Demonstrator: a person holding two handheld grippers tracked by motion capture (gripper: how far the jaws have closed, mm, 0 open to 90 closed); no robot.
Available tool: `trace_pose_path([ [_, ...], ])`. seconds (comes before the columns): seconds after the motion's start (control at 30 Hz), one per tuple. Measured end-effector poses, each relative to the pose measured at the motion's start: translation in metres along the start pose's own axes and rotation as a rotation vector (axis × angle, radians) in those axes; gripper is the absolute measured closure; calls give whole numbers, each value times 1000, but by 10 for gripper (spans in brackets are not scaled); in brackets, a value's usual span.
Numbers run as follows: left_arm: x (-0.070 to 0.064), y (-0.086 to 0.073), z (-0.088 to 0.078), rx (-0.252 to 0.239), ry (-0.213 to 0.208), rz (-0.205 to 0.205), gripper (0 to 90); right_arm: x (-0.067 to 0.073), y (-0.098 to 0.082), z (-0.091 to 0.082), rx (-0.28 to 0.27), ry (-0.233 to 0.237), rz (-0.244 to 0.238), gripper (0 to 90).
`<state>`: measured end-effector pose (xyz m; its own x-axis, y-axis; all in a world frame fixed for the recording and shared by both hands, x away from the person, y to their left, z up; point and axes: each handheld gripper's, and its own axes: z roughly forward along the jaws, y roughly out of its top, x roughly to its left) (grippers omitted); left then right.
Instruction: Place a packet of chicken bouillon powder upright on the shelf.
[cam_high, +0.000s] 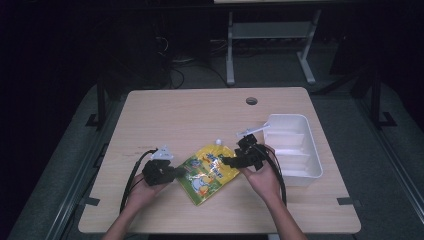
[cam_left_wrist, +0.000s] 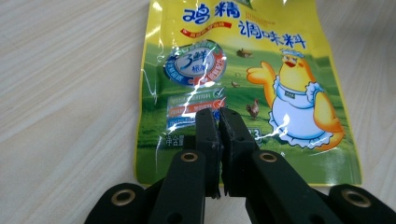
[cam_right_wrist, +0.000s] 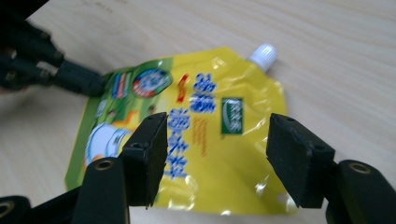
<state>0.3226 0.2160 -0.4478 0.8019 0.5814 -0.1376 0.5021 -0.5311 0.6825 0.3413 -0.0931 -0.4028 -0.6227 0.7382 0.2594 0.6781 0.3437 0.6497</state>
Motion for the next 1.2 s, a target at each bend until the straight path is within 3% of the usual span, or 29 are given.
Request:
trace_pose_path([
  [0.2, 0, 0, 2, 4, 4, 0, 876, -9, 20, 10, 35, -48, 35, 388],
  [0.37, -2, 0, 3, 11, 18, 11, 880, -20, 25, 30, 139, -80, 123, 435],
  [0.57, -2, 0, 3, 14, 21, 14, 884, -29, 25, 42, 244, -147, 192, 444],
  [0.67, -2, -1, 4, 13, 21, 14, 884, -31, 22, 46, 293, -155, 208, 450],
  [0.73, -2, -1, 4, 14, 24, 14, 884, -32, 20, 49, 326, -137, 224, 453],
  [0.83, -3, -1, 4, 14, 27, 15, 884, -32, 16, 53, 346, -75, 261, 456],
  [0.9, -3, -1, 4, 14, 27, 14, 884, -32, 15, 52, 349, -76, 256, 478],
  [1.07, -3, -1, 4, 12, 30, 13, 883, -33, 15, 41, 282, -16, 294, 549],
  [1.13, -3, -2, 5, 10, 26, 9, 883, -31, 16, 36, 241, 38, 299, 594],
  [1.2, -3, -2, 5, 10, 26, 8, 882, -28, 17, 36, 237, 58, 285, 609],
])
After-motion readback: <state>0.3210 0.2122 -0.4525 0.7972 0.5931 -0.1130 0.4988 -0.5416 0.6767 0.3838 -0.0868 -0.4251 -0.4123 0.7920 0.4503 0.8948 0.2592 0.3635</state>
